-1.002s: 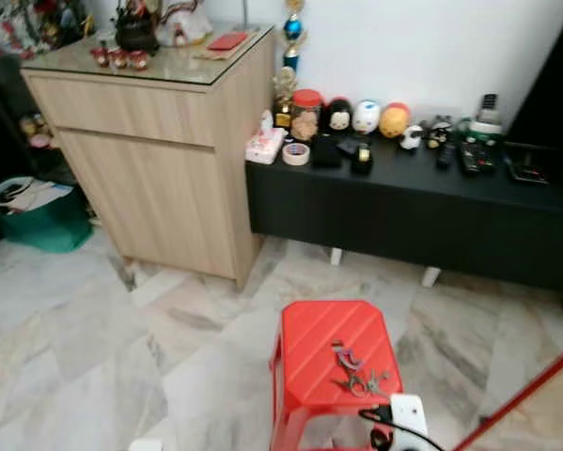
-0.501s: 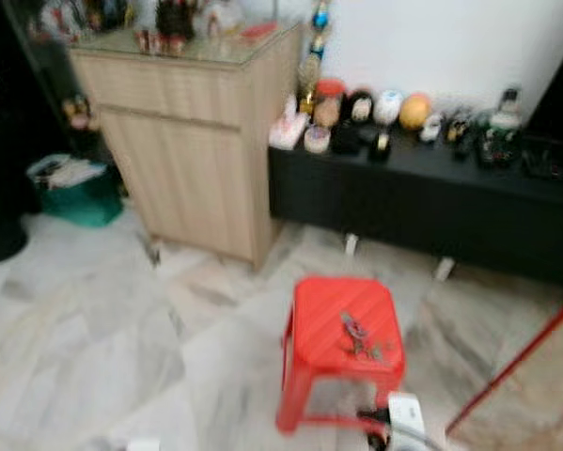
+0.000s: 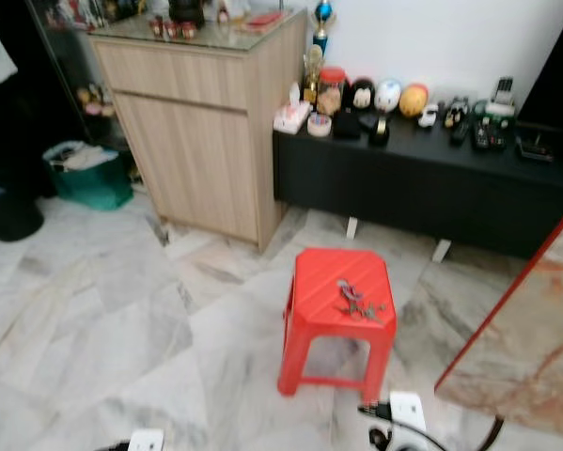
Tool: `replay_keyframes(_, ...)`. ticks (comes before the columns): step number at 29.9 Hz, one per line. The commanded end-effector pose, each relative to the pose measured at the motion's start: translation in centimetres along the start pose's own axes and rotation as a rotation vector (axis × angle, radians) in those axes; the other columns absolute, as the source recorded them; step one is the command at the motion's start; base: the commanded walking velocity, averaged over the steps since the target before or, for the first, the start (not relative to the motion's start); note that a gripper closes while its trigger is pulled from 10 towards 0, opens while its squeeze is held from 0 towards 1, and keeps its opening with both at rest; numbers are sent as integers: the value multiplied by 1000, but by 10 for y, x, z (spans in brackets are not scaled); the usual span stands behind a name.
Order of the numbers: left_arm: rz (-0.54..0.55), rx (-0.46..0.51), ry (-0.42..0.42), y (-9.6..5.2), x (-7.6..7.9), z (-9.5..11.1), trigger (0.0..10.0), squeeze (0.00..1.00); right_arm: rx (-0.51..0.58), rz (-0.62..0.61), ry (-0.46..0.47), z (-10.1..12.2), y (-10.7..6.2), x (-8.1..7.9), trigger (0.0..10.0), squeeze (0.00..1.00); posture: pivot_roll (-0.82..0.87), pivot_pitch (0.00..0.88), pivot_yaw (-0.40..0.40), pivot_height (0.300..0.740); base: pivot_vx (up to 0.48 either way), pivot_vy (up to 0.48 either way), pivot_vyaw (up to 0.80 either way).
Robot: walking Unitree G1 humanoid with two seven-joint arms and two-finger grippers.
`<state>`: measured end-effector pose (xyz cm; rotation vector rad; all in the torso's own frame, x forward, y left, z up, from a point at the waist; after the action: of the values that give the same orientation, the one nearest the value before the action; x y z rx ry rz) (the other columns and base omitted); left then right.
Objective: Hang keys on a hook
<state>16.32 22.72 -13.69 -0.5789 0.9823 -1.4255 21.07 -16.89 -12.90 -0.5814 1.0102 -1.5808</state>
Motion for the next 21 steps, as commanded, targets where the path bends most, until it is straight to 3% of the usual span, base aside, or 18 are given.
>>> replay_keyframes(1,-8,1,14,1,1,2,10000,0,-9,-3,1,-2,0,1,10000,0,41,47,-11,740,0,0,0)
replay_keyframes(21,-17,-1,1,1,1,3,10000,0,-29,18,21,-6,0,-3,10000,0,44,16,-8,740,0,0,0)
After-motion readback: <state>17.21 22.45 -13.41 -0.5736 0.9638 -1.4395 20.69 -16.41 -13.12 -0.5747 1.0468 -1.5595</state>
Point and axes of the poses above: a point about 5 cm out from each wrist's last joint towards the gripper, its own y axis pointing out of the wrist towards the gripper, its own z axis along the axis of the wrist's last joint, x = y × z, the point moved 5 cm from there along y, pointing out of the wrist towards the gripper, and after that the axes turned 13 degrees about y, right-handed, at the moved point
